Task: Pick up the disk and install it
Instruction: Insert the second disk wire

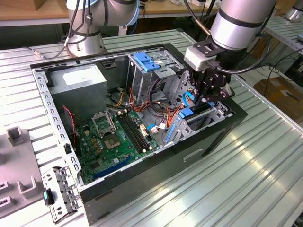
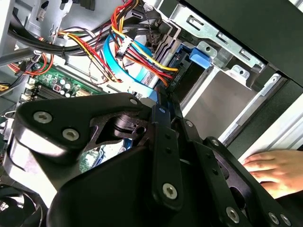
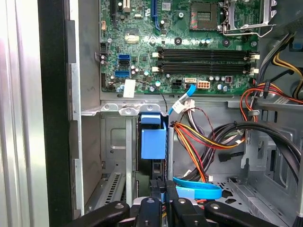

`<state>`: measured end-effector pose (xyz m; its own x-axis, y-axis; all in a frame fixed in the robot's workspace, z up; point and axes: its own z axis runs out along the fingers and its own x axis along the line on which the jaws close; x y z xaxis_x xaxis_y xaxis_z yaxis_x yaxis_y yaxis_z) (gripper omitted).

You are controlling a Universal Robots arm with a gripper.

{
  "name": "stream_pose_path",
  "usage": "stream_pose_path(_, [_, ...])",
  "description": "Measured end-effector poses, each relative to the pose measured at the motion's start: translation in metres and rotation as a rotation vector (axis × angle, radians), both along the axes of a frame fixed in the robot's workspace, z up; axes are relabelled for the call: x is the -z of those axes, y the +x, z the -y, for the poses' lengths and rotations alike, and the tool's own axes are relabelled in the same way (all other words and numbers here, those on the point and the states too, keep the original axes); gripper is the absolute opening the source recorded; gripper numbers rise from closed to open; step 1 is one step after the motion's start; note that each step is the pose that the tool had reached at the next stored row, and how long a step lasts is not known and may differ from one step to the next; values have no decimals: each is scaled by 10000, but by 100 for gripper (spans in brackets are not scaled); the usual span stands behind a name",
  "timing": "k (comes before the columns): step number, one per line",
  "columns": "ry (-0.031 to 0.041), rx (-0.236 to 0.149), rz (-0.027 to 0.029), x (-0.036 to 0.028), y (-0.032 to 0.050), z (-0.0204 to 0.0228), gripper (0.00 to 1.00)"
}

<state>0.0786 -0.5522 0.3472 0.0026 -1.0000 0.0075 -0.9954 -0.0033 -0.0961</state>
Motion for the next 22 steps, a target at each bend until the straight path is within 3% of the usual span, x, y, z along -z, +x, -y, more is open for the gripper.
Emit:
stream_pose_path(14, [-1,0,1,54,-1,0,16])
stream_pose_path(19, [2,1,2,56,-1,0,17])
stream_pose_path(20, [5,0,2,53,-1,0,24])
stream_pose_path(22, [1,-1,1,23,-1,0,24])
